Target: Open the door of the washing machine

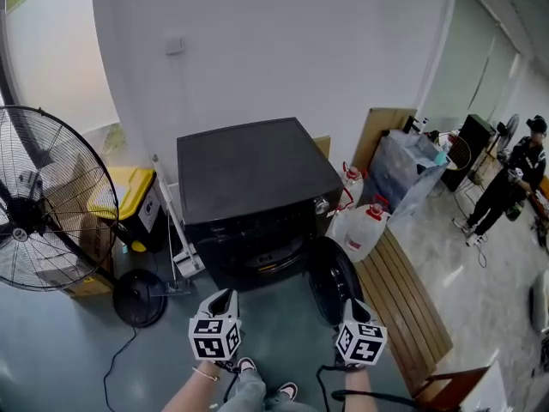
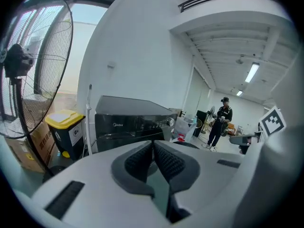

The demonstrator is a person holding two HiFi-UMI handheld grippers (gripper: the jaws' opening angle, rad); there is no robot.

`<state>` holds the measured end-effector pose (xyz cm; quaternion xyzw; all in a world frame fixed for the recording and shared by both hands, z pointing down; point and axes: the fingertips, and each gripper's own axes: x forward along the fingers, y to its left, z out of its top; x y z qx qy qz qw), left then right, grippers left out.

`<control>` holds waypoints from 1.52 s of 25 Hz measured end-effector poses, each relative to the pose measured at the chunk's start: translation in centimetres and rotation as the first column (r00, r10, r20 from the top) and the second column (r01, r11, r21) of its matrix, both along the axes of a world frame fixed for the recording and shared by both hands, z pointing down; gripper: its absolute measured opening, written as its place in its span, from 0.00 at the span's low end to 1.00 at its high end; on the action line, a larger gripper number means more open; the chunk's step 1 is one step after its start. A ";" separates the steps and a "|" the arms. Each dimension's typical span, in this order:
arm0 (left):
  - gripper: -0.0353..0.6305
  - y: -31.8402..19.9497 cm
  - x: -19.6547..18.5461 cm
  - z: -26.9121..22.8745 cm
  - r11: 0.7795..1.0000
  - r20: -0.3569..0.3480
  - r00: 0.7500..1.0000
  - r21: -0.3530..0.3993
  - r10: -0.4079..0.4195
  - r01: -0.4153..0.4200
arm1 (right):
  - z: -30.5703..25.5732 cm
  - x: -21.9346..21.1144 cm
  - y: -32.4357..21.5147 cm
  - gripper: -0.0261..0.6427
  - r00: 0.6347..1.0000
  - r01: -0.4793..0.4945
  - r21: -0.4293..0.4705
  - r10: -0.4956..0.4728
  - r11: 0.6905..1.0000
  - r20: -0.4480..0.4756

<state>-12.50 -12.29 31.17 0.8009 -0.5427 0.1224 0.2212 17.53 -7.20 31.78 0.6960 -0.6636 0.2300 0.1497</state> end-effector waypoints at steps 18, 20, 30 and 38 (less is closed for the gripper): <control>0.07 -2.8 0.0 -4.0 0.998 0.007 1.000 0.063 -0.018 0.018 | -6.1 1.3 -3.4 0.05 0.998 0.028 0.082 -0.023 0.996 -0.055; 0.07 -2.9 0.1 -4.0 0.998 0.010 1.000 0.064 -0.020 0.020 | -6.1 1.2 -3.6 0.05 0.998 0.032 0.083 -0.028 0.996 -0.054; 0.07 -3.9 -0.1 -4.3 0.997 0.025 0.999 0.064 -0.031 0.029 | -6.7 1.5 -4.2 0.05 0.997 0.033 0.085 -0.026 0.996 -0.075; 0.07 -3.9 0.1 -4.1 0.998 0.028 0.999 0.055 -0.024 0.022 | -6.7 2.0 -4.0 0.05 0.997 0.030 0.073 -0.024 0.997 -0.077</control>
